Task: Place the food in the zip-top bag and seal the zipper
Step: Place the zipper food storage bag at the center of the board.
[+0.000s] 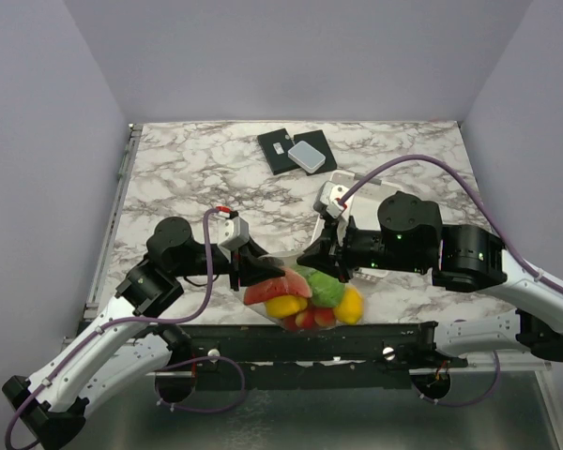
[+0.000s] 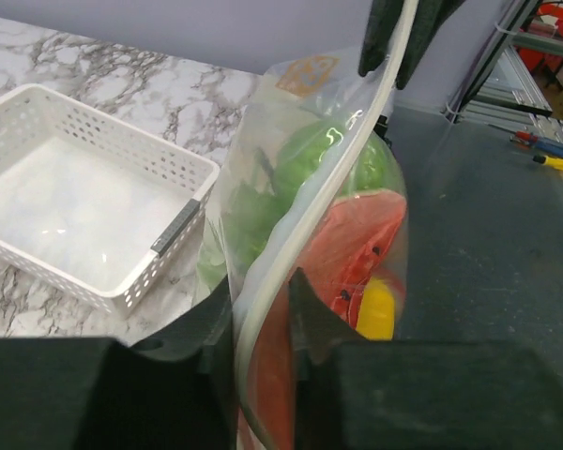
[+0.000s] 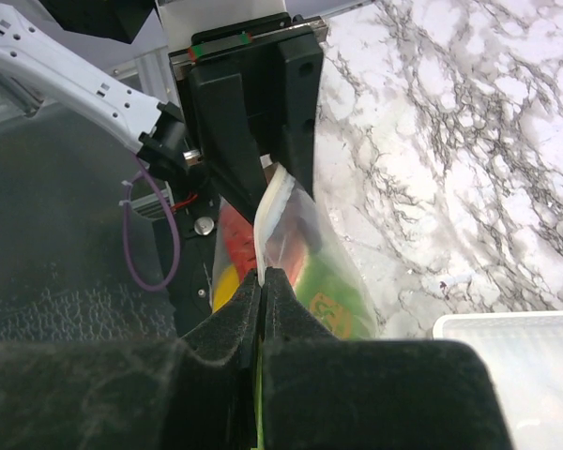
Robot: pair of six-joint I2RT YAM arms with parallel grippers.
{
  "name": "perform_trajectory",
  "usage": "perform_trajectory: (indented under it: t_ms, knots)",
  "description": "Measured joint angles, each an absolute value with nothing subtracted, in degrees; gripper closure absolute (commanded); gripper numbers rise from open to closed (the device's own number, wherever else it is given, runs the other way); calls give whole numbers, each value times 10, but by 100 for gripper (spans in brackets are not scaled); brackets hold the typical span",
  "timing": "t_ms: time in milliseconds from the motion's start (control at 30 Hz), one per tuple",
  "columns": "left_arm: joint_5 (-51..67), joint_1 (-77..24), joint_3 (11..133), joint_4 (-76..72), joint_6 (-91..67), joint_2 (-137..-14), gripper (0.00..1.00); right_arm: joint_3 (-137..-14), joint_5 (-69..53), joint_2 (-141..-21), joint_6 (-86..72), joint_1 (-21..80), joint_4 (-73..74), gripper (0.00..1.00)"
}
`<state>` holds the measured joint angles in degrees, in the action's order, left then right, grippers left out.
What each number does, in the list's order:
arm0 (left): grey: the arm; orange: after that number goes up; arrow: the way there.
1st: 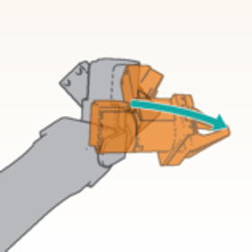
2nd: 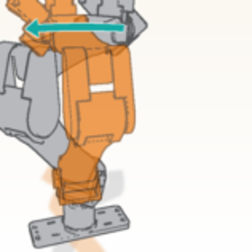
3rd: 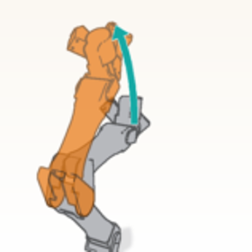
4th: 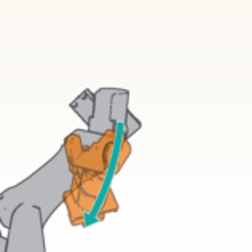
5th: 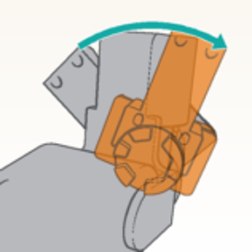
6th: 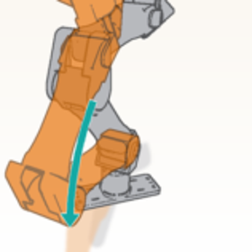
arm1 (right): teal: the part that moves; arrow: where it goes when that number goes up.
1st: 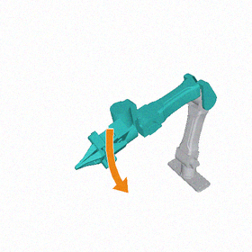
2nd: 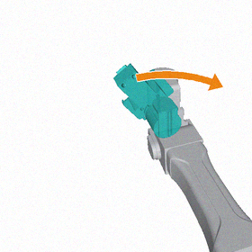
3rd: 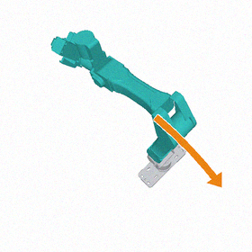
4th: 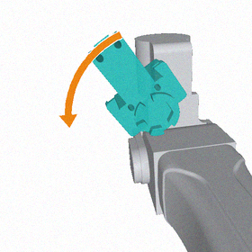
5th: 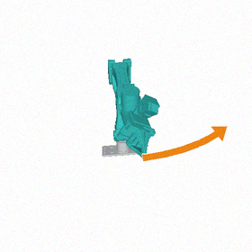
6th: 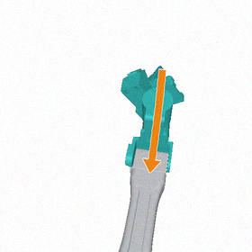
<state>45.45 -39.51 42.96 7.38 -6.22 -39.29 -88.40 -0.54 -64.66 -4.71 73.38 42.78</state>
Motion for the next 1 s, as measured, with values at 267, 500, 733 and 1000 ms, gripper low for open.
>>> perform_trajectory:
  t_ms: [267, 500, 733, 1000]
  knots:
    - [461, -399, 430, 69, -64, -398, 100, -872, -5, -640, -47, 734, 425, 100]
    - [455, -399, 429, 69, -65, -399, 100, -852, 16, -626, -49, 734, 416, 98]
    - [387, -399, 429, 85, -65, -399, 100, -831, 75, -603, -57, 734, 403, 82]
    - [258, -399, 432, 123, -55, -399, 100, -807, 173, -559, -68, 734, 387, 62]
